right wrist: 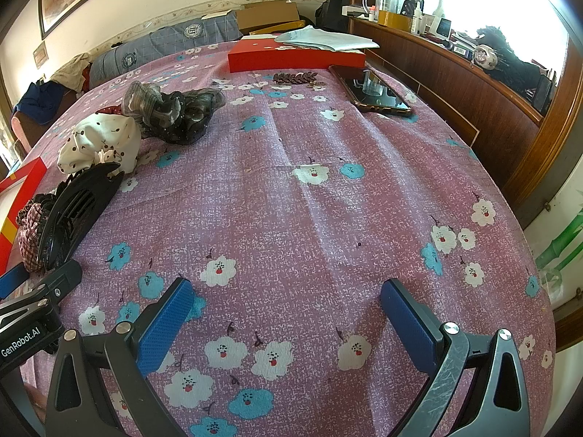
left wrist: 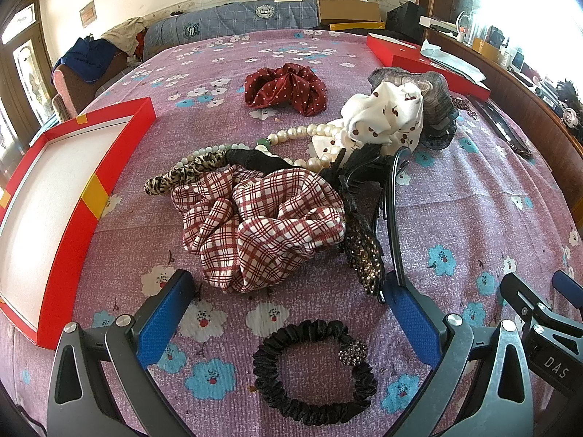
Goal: Organize jewelry
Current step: 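Move both grippers toward the scrunchie pile beside the red-rimmed tray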
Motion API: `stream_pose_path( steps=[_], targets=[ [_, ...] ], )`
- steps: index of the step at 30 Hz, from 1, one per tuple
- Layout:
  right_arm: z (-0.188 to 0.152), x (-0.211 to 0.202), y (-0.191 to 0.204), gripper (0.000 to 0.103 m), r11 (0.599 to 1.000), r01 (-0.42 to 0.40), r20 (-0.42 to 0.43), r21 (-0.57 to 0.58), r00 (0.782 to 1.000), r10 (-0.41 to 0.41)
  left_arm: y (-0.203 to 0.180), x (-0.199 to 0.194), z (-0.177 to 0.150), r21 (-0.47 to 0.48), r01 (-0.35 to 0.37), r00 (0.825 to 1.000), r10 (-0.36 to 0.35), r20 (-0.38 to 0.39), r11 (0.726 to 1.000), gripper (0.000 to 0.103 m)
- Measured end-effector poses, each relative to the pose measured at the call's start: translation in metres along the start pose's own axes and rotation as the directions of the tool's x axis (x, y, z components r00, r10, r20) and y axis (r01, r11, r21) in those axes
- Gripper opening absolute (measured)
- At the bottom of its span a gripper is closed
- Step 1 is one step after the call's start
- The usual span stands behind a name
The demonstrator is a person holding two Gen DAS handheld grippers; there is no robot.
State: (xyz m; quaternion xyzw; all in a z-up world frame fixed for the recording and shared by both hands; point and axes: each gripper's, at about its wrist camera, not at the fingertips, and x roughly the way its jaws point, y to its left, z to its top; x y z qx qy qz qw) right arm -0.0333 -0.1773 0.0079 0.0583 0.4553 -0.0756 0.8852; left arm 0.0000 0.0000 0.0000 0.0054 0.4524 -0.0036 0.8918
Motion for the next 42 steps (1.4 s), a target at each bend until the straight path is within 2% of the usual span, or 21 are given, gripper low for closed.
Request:
stream_pose_path(
  steps=[4,7,10,13,19,24,29,34,37,42],
  targets=[
    [-0.001,0.000,0.000,0.103,1.000,0.000,0.000,0.000,1.000,0.000,0.001,0.002,0.003,0.035,0.022,1.000,-0.022,-0.019,0.999,0.103],
    [-0.001,0.000,0.000,0.103,1.000,0.000,0.000,0.001,1.000,0.000,0.003,0.005,0.009,0.060,0.039,0.997,-0.035,-0.065,0.997,0.103],
    [0.000,0.000,0.000,0.103,1.000,0.002,0.000,0.005,1.000,-0.002,0.009,0.005,0.018,0.064,0.007,0.993,0.001,-0.119,0.998,0.103],
    [0.001,0.000,0.004,0.103,1.000,0.004,0.000,0.006,1.000,-0.004,0.019,-0.020,0.015,0.046,-0.013,0.996,0.017,-0.085,0.999,0.103],
    [0.003,0.004,0.000,0.103,1.000,0.008,-0.010,0.006,1.000,-0.008,0.051,-0.093,0.023,0.002,-0.075,0.995,0.075,0.065,0.997,0.103],
    [0.010,-0.005,0.000,0.103,0.998,0.060,-0.093,0.025,0.994,-0.057,0.069,-0.133,0.024,-0.017,-0.090,0.989,0.092,0.112,0.996,0.103],
    [0.017,-0.056,0.015,0.102,0.999,0.041,0.024,0.003,0.999,-0.041,0.069,-0.150,0.017,0.013,-0.087,0.992,0.085,0.097,0.996,0.103],
    [0.022,-0.105,0.038,0.102,0.999,0.014,0.123,-0.030,0.992,-0.011,0.067,-0.162,0.006,0.006,-0.030,0.997,0.030,0.070,1.000,0.103],
    [0.018,-0.120,0.050,0.103,0.999,-0.009,0.142,-0.036,0.990,0.014,0.065,-0.167,-0.001,0.007,-0.014,0.998,0.014,0.062,1.000,0.103],
    [0.011,-0.123,0.056,0.103,0.998,-0.056,0.115,-0.007,0.992,0.056,0.065,-0.171,-0.007,0.007,0.006,0.999,-0.006,0.044,1.000,0.102]
  ],
)
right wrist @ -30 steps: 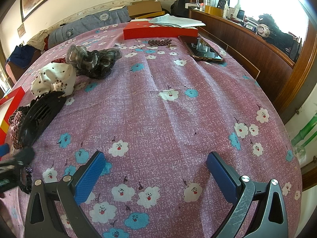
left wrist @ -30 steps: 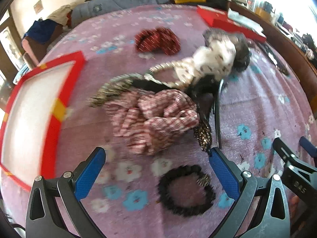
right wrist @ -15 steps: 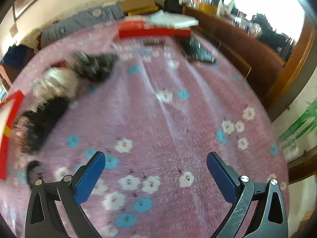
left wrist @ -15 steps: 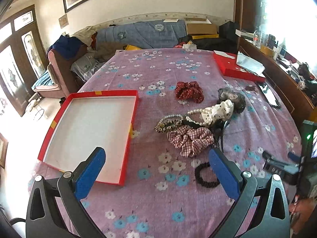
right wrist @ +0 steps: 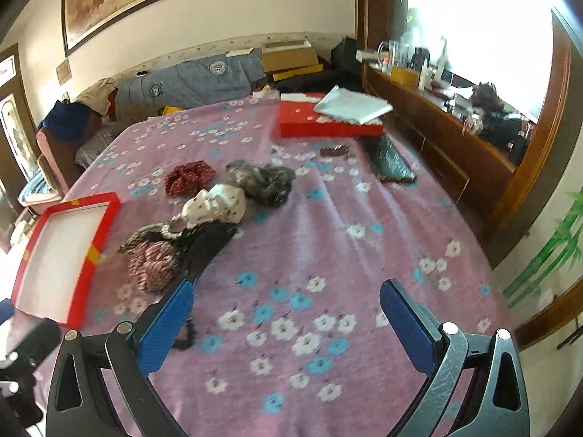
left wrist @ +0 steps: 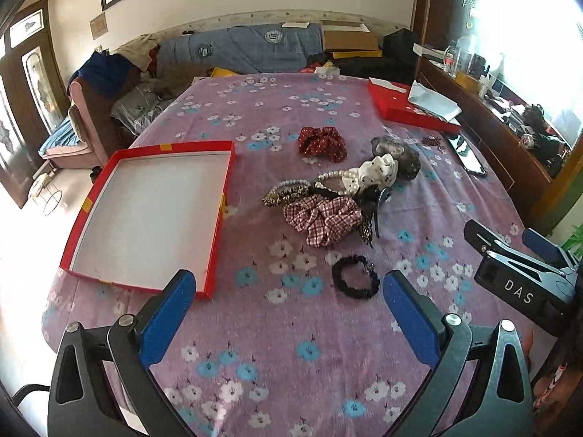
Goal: Organize jewelry
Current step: 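Move both grippers toward the scrunchie pile beside the red-rimmed tray, then grasp the plaid scrunchie with the left gripper while the right grasps the white polka-dot scrunchie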
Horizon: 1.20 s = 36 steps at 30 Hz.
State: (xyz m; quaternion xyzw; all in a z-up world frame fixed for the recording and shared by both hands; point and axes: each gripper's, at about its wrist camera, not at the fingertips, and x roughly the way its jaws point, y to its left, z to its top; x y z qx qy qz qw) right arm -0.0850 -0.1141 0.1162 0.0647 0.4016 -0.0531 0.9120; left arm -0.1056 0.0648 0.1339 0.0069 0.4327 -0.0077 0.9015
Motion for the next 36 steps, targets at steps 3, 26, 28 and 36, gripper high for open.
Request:
stream_pose_path(
  steps=[3,26,28,36],
  targets=[
    [-0.002,0.006,0.006,0.101,0.999,-0.033,-0.055,-0.007,0.998,0.033,0.001,-0.001,-0.001,0.002,-0.016,1.000,0.016,-0.001,1.000,0.102],
    [-0.003,0.040,0.011,0.099,0.996,-0.086,-0.140,0.012,0.986,0.087,0.048,0.029,0.005,-0.147,-0.038,0.994,0.022,-0.111,0.988,0.102],
    [0.002,0.050,0.007,0.094,0.994,-0.104,-0.158,0.021,0.982,0.106,0.051,0.042,0.012,-0.152,-0.001,0.991,-0.019,-0.131,0.988,0.096],
    [0.044,0.090,0.007,0.077,0.962,-0.261,-0.212,0.082,0.938,0.273,0.043,0.119,0.043,-0.143,0.089,0.965,-0.121,-0.231,0.986,0.071]
  ],
)
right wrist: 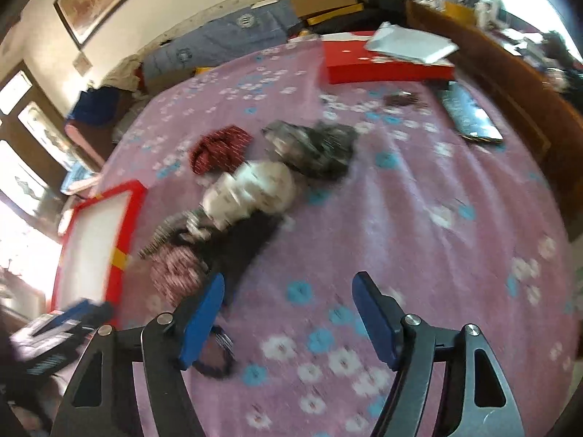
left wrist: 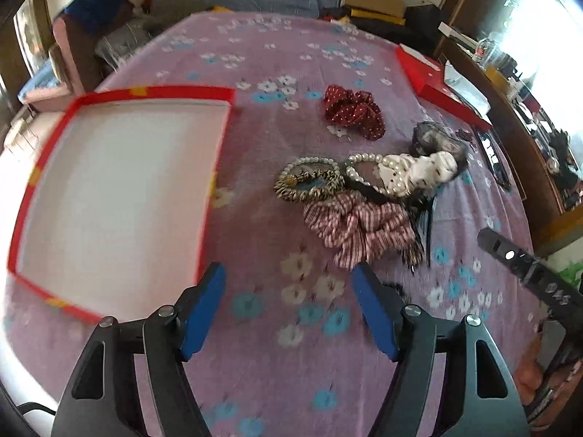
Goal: Organize jewelry
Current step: 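Grasp the plaid scrunchie with the left gripper while the right grasps the white polka-dot scrunchie, then carry both scrunchies into the red-rimmed tray and open both grippers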
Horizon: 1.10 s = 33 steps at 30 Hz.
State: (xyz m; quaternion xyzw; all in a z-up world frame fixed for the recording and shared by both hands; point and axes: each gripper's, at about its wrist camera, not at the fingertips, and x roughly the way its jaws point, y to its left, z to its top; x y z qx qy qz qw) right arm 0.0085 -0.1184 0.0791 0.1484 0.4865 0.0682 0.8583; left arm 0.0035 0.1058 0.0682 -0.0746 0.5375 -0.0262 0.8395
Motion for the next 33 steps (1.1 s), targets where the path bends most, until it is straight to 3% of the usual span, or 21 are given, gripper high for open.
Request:
stream_pose_path(
  steps=[6,12,13,14,15,17,18,20,27,33],
  targets=[
    [0.047,0.043,0.004,0.077,0.998,-0.058,-0.036,0.034,0.998,0.060,-0.004,0.042,0.019,-0.039,0.072,0.996,-0.074,-0.057,0.997,0.071],
    [0.067,0.080,0.005,0.077,0.994,-0.083,-0.093,0.068,0.992,0.089,-0.015,0.066,0.024,-0.043,0.105,0.989,-0.108,-0.096,0.994,0.071],
    [0.068,0.084,0.006,0.072,0.995,-0.081,-0.099,0.065,0.991,0.087,-0.017,0.066,0.025,-0.042,0.099,0.991,-0.102,-0.082,0.994,0.071],
    [0.069,0.088,0.008,0.060,0.995,-0.081,-0.103,0.062,0.991,0.087,-0.020,0.068,0.026,-0.038,0.094,0.992,-0.097,-0.086,0.995,0.071],
    [0.070,0.091,0.010,0.054,0.995,-0.084,-0.114,0.057,0.989,0.090,-0.022,0.068,0.027,-0.036,0.089,0.992,-0.091,-0.083,0.995,0.067],
    [0.071,0.095,0.012,0.027,0.995,-0.091,-0.125,0.050,0.987,0.097,-0.023,0.070,0.027,-0.042,0.104,0.989,-0.108,-0.105,0.994,0.013],
    [0.071,0.095,0.012,0.022,0.994,-0.097,-0.124,0.047,0.987,0.103,-0.024,0.071,0.027,-0.049,0.115,0.985,-0.120,-0.125,0.992,0.007],
    [0.071,0.090,0.015,0.013,0.993,-0.111,-0.115,0.039,0.987,0.114,-0.025,0.067,0.025,-0.052,0.108,0.986,-0.114,-0.122,0.993,0.007],
    [0.066,0.050,0.025,0.010,0.990,-0.142,-0.047,0.017,0.989,0.143,-0.024,0.011,0.013,-0.001,0.176,0.980,-0.175,-0.089,0.984,0.007],
    [0.064,0.016,0.043,0.010,0.984,-0.176,0.007,0.014,0.984,0.175,0.008,-0.040,0.018,0.023,0.206,0.979,-0.205,-0.019,0.978,0.007]
  ],
)
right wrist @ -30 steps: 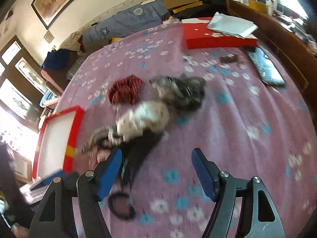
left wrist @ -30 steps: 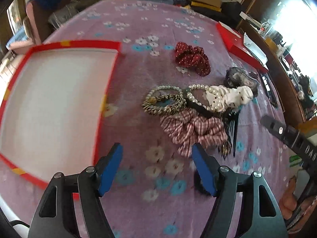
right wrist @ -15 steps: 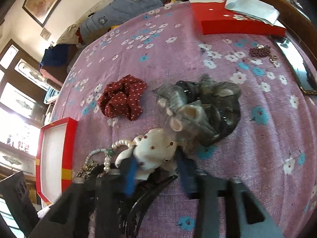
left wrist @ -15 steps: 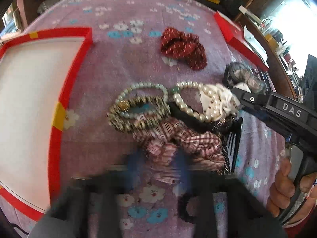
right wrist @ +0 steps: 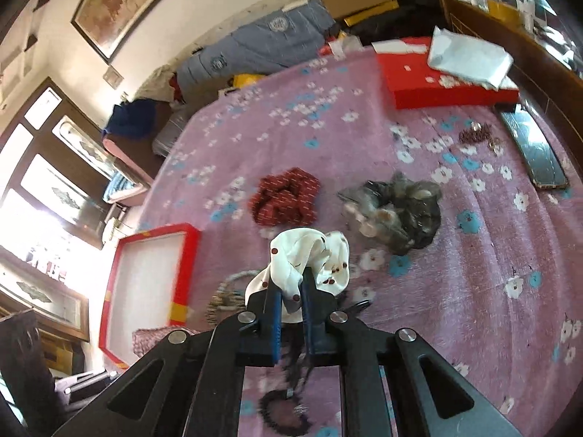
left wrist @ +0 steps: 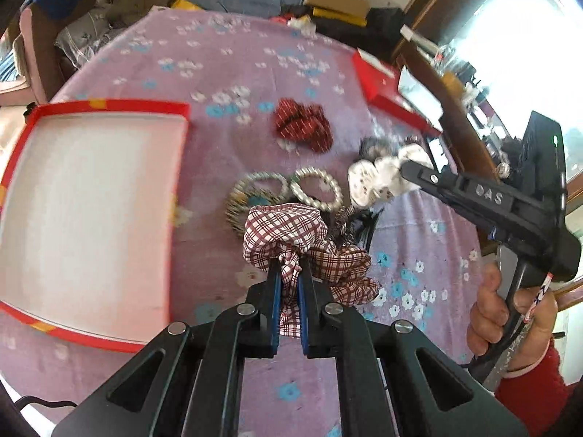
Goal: Organize jewelry
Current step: 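Carry both scrunchies into the red-rimmed tray and open both grippers, then move both grippers back to the remaining accessories on the bedspread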
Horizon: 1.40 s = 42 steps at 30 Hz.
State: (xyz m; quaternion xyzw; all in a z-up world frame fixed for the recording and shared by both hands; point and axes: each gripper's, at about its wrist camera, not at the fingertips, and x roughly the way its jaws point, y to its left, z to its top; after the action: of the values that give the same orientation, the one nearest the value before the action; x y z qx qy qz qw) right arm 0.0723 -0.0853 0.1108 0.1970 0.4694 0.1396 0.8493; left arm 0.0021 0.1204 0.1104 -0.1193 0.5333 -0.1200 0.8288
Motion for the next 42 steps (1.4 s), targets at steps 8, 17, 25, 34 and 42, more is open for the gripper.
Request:
stream_pose_path(
  steps=[8,17,25,34,42],
  targets=[
    [0.004,-0.001,0.075,0.011,0.993,-0.106,0.004,-0.055,0.994,0.106,0.081,-0.043,0.033,-0.044,-0.111,0.989,0.115,0.090,0.993,0.007],
    [0.006,0.085,0.176,0.011,0.966,-0.226,-0.121,-0.125,0.970,0.212,0.200,-0.027,0.086,-0.136,-0.254,0.961,0.266,0.079,0.958,0.008],
    [0.008,0.177,0.201,0.011,0.971,-0.230,-0.207,-0.060,0.955,0.213,0.266,0.008,0.117,-0.164,-0.358,0.930,0.367,0.027,0.919,0.008],
    [0.008,0.204,0.201,0.026,0.990,-0.110,-0.209,-0.092,0.974,0.089,0.281,0.010,0.128,-0.154,-0.391,0.915,0.402,0.046,0.908,0.024],
    [0.015,0.172,0.195,0.062,0.993,-0.076,-0.144,-0.085,0.988,0.063,0.267,-0.022,0.122,-0.146,-0.366,0.917,0.383,0.109,0.919,0.049]
  ],
)
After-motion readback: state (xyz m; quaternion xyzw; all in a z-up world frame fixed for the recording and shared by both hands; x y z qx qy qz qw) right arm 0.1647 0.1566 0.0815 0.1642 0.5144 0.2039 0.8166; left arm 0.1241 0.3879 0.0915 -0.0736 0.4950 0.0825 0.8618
